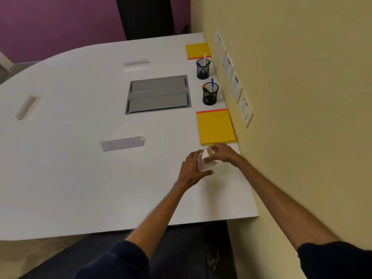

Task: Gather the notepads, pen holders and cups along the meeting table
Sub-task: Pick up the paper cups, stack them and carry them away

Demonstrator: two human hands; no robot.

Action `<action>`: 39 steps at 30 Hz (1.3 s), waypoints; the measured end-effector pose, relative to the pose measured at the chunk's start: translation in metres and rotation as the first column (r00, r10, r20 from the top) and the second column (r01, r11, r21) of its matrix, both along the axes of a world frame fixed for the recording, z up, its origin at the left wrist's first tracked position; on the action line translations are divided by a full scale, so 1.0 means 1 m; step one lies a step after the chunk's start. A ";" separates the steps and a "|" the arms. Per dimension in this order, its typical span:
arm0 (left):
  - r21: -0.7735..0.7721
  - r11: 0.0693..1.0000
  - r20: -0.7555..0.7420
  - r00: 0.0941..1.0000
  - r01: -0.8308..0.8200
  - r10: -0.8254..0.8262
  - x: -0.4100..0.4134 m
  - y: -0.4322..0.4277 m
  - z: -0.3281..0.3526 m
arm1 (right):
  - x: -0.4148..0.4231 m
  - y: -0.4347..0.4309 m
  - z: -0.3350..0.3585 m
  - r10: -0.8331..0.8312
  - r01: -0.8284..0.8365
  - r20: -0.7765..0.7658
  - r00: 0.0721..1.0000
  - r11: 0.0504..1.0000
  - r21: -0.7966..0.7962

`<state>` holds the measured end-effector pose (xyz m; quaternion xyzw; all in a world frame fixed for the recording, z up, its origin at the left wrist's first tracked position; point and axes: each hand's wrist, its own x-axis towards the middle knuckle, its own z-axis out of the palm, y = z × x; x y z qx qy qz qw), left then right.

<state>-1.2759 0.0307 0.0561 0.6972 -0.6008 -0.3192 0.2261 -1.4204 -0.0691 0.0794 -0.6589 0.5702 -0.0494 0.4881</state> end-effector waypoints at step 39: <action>-0.271 0.903 0.082 0.927 -0.333 0.366 0.343 0.306 0.119 | 0.362 0.228 0.119 0.584 -0.598 0.375 0.720 0.796 -0.090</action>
